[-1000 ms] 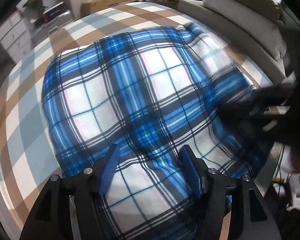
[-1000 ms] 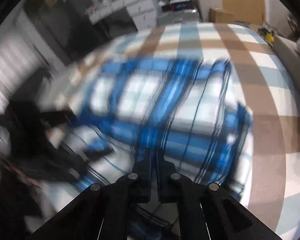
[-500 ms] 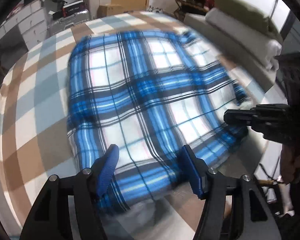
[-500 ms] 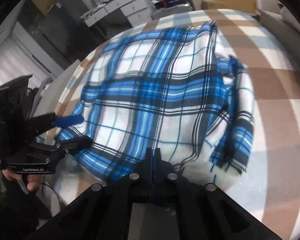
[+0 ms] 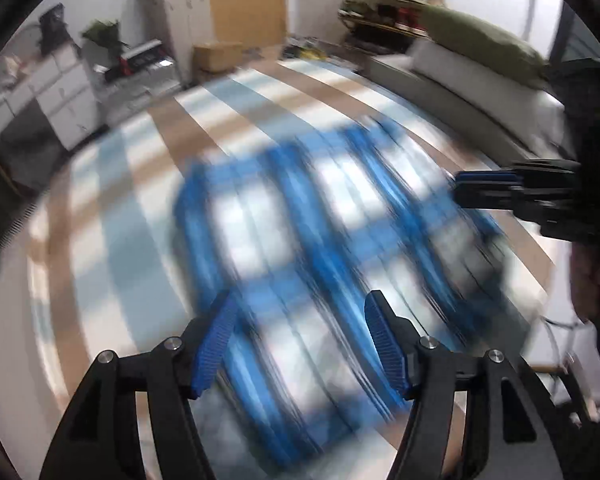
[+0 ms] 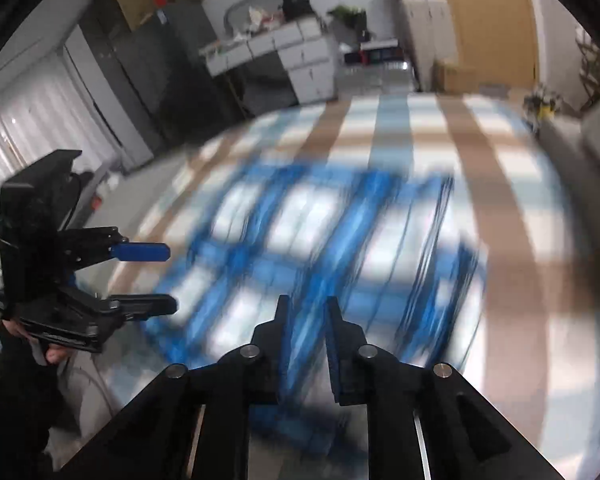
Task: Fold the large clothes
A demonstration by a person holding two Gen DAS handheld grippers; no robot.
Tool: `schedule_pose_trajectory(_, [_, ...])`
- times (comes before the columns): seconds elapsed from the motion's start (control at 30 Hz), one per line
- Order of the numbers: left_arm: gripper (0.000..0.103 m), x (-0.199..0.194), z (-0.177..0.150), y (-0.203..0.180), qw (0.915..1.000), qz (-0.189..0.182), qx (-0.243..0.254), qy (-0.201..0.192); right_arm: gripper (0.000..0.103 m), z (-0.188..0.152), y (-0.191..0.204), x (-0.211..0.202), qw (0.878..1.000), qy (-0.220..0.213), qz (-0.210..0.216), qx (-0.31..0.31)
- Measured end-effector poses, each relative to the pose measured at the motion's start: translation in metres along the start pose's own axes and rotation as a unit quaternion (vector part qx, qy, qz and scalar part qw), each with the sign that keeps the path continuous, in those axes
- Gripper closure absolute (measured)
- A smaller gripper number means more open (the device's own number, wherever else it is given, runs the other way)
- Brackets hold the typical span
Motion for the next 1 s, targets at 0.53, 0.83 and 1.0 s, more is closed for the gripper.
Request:
schedule_pose_trajectory(0.53, [0.041, 0.037, 0.037, -0.003, 0.9993, 0.033, -0.005, 0.019, 0.080, 0.020, -0.032, 0.046, 0.998, 0.040, -0.009, 0.038])
schedule_pose_trajectory(0.83, [0.041, 0.040, -0.007, -0.012, 0.9981, 0.043, -0.028, 0.034, 0.077, -0.026, -0.011, 0.022, 0.999, 0.045, -0.013, 0.025])
schedule_pose_trajectory(1.0, [0.040, 0.049, -0.044, -0.015, 0.9978, 0.022, -0.051, 0.036, 0.074, -0.064, -0.009, 0.039, 0.995, 0.091, -0.006, 0.035])
Point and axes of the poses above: each gripper's, at about its wrist camera, not at the fingertips, and x roughly the way its jaws point, y to its left, z to its top, the point moved 2 cm from there along x, roughly the way its jaws point
